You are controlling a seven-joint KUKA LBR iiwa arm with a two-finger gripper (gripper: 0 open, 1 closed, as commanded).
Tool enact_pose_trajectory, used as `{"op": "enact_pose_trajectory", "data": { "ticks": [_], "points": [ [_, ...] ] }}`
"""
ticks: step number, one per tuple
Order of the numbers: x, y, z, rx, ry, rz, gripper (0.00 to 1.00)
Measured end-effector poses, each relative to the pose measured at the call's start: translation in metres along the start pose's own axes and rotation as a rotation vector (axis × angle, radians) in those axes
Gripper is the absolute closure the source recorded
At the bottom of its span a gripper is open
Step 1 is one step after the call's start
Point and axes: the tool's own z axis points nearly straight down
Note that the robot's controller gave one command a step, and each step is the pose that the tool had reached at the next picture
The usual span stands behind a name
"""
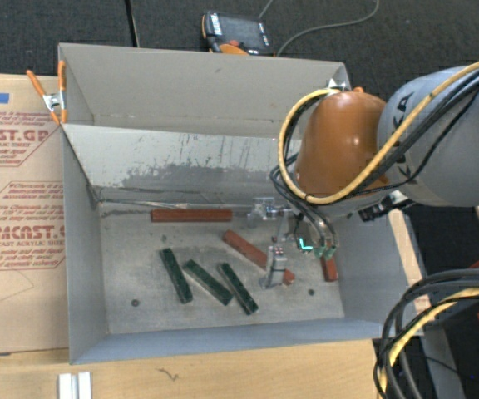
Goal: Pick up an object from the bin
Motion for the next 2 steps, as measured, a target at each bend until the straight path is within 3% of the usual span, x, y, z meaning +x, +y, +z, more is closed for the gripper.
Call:
{"op": "enact_pose_trajectory", "data": {
  "ticks": [1, 2],
  "points": [
    [-0.0282, -0.0099, 0.1017, 0.0, -0.003, 0.0, 0.0],
    [-0.0295, -0.0095, 0.0973, 0.0, -0.007, 0.0, 1.0]
  ]
}}
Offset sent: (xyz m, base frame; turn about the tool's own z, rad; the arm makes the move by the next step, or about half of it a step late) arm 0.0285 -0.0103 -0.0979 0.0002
